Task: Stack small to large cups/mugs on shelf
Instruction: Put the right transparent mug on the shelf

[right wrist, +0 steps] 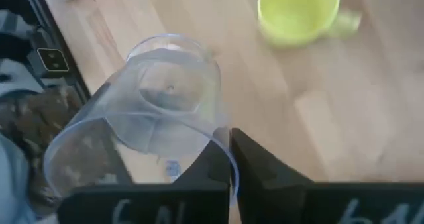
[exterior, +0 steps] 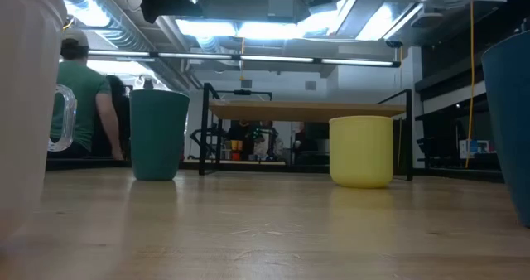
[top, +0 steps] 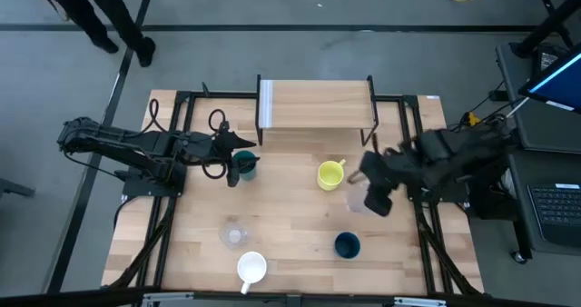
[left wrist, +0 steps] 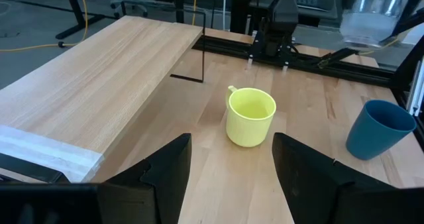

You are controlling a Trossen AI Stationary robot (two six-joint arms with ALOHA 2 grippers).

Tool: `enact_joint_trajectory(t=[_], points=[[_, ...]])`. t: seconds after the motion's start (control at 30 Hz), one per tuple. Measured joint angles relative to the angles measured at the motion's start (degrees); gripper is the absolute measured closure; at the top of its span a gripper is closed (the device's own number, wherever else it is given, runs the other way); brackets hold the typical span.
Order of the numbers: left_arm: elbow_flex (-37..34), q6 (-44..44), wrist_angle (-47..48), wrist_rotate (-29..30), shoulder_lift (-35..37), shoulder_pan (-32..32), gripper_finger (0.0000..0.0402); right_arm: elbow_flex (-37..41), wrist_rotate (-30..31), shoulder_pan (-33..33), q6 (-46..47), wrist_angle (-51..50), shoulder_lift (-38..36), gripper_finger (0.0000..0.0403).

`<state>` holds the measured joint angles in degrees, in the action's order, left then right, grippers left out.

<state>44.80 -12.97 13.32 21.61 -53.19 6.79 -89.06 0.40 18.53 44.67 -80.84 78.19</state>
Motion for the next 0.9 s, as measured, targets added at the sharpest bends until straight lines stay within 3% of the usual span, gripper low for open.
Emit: enact_joint_trajectory(t=[0.2, 0.4, 0.6, 0.9], points=[[0.00, -0.04, 0.02, 0.00, -0.02, 0.00, 0.0195, -10.75, -0.06, -11.65, -21.65, -1.30, 8.50, 0.0401], [-0.02, -0.20, 0.17, 0.00, -0.02, 0.00, 0.0195, -23.48, 1.78, -23.05, -37.19, -4.75, 18.46, 0.0401], [-0.02, -0.20, 0.25, 0.01, -0.02, 0.00, 0.0195, -35.60, 7.82, -33.60, -47.82, -9.36, 29.00, 0.0401], [-0.02, -0.17, 0.39, 0.00, -0.07, 0.00, 0.0195, -46.00, 5.96, -43.61, -56.91, -8.93, 41.48, 0.0401]])
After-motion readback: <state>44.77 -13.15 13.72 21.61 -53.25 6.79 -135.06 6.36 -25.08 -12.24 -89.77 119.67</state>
